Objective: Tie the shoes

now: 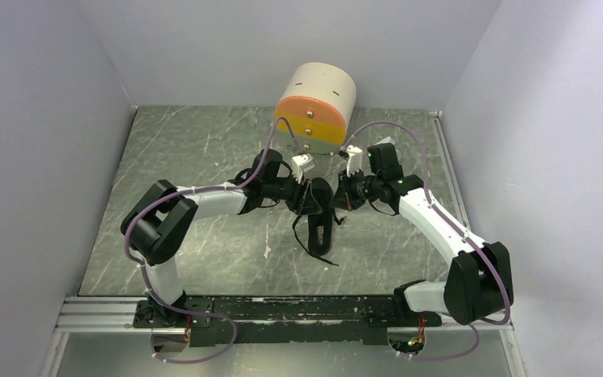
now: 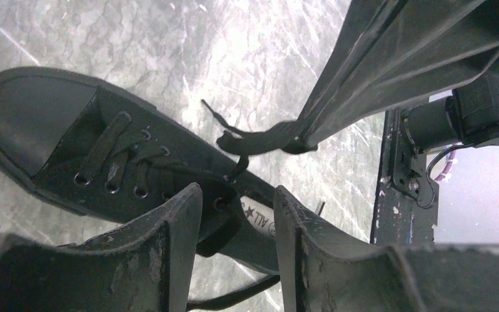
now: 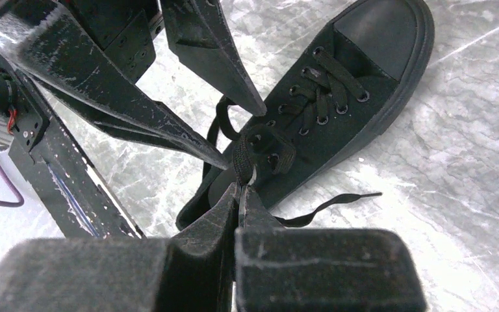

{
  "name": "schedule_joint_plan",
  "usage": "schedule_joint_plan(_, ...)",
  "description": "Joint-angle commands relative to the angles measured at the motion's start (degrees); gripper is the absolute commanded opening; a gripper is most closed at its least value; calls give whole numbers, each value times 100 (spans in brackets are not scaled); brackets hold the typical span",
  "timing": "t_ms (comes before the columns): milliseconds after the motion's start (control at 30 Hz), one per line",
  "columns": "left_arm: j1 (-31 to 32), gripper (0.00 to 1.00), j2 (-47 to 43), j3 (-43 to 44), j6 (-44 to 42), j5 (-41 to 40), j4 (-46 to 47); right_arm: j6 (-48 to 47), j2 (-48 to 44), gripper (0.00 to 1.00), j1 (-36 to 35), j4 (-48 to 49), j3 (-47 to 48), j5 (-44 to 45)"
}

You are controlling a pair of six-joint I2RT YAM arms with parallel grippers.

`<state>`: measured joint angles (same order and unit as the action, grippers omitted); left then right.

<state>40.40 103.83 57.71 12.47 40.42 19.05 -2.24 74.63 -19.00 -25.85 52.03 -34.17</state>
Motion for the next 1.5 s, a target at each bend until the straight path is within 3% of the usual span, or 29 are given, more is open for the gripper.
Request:
schedule_joint_plan(0, -192, 50, -394, -51, -350, -100, -157, 44, 53, 0, -23, -476, 383, 253)
schedule_joint_plan(167, -221, 56, -517, -448, -1002, -46, -456, 40, 31, 0, -18, -785, 561, 396)
schedule_joint_plan(367, -235, 52, -141, -259, -1563, 88, -605, 34, 113, 0, -105, -897, 619, 303)
schedule_joint_plan(433, -235, 47, -76, -273, -1518, 122, -389, -58, 158, 0, -233, -1001, 676, 337)
schedule_joint_plan(600, -235, 17, -6, -136, -1404, 291, -271, -337, 436, 0, -570, -1465, 998, 673)
schedule_joint_plan(700, -235, 9, -290, -257, -1435, 95, -30, -408, 484, 0, -597, -1466, 1137, 760)
schedule_joint_plan(967, -226, 5, -631, -199, -1604, 105, -207, -488, 505, 0, -597, -1761, 1585, 1114)
schedule_joint_plan(1033, -231, 12, -742, -246, -1676, 71, -396, -560, 418, 0, -595, -1807, 1612, 1326)
schedule_joint_plan(1100, -272, 37, -888, -345, -1630, -123, -585, -671, 313, 1, -599, -1689, 1517, 1402)
schedule_joint_plan(1300, -555, 68, -963, -808, -1569, 178, 200, -1207, 31, 2, -609, -1702, 1388, 1407)
schedule_joint_plan(1467, -513, 69, -565, -946, -1952, 682, 869, -1480, -419, 3, -614, -1388, 994, 1466)
